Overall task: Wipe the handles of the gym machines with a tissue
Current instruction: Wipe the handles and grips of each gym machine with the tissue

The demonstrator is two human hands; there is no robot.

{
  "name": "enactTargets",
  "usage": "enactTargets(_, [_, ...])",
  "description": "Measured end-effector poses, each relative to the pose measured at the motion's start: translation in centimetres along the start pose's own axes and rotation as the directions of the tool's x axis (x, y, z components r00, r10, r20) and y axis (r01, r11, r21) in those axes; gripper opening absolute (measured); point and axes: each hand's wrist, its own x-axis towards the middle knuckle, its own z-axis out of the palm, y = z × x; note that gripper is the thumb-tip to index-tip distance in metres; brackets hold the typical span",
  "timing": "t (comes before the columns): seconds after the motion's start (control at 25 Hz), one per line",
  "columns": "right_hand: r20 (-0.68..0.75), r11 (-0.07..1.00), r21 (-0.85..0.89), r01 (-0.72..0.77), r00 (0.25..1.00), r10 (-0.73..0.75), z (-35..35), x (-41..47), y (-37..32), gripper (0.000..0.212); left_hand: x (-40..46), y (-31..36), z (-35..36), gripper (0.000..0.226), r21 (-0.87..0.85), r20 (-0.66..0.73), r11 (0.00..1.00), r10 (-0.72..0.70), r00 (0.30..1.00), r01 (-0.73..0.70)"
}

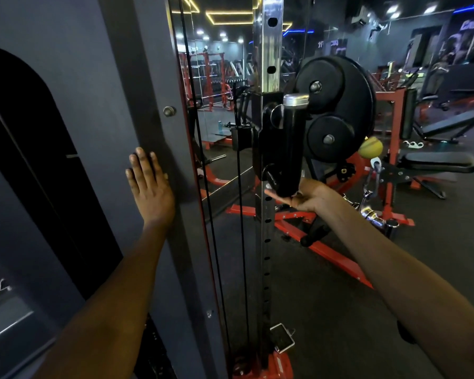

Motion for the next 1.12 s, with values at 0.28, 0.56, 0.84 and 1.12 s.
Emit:
enactTargets(0.28, [0.012,0.994,-0.038,-0.099,0.995,0.099,-1.5,-3.4,0.1,0.03,-0.1,1.3,-1.5,0.06,0.094,0.206,0.994,-0.075,0.976,0.056])
enactTargets(0.56, [-0.088,0.928,-0.335,0.163,0.975,-0.203,-1.3,-7.8,1.8,0.008,-2.4,5.3,-7.7,0.068,-0.012,0.422,0.983,-0.163,0.892,0.185])
enactTargets(0.84, [0.176,-0.076,-0.976,0.205,0.529,-0.83,-3.2,-15.6,2.6,0.03,-6.2,13.7,-18.5,0.059,-0.312,0.461,0.939,0.019,0.887,0.143])
enactTargets(1.12, [0.155,-0.305,-0.935,-0.183,0.561,-0.813,-8.6,-26.2,6.2,0.031,-13.5,20.9,-25.7,0.054,-0.355,0.641,0.932,0.187,0.744,0.071])
